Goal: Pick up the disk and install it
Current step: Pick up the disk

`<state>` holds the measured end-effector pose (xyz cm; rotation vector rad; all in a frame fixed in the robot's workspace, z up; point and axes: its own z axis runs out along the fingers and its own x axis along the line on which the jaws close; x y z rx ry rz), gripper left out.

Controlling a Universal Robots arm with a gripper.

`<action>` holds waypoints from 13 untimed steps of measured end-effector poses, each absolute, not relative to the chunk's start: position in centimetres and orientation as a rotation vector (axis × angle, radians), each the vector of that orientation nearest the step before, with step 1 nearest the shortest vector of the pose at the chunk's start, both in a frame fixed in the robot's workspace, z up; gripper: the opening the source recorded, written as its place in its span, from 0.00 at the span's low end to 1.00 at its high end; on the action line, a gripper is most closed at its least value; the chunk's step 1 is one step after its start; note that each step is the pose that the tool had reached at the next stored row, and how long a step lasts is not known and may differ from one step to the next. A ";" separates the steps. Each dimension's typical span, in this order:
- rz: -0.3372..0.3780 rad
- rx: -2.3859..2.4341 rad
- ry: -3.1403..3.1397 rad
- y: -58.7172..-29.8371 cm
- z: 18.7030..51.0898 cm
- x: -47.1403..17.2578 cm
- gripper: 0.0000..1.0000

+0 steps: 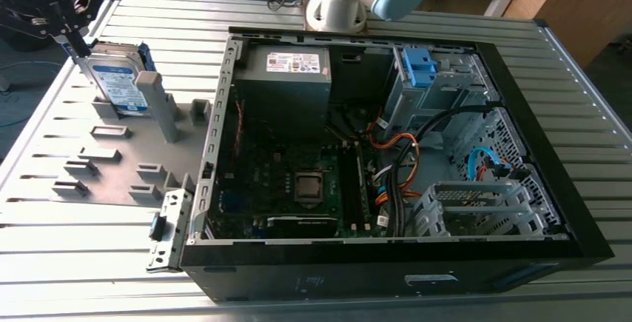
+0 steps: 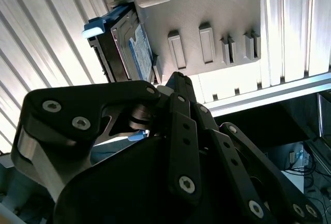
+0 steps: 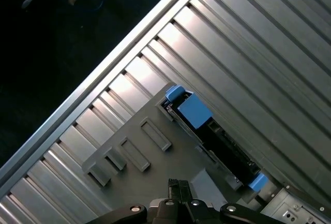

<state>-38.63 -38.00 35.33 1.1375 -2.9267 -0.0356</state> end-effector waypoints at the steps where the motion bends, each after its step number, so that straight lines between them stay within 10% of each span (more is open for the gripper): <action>1: -0.036 1.140 -2.926 -38.0 35.3 -38.6 0.11; 13: -0.036 1.174 -2.912 -38.0 35.3 -38.6 0.11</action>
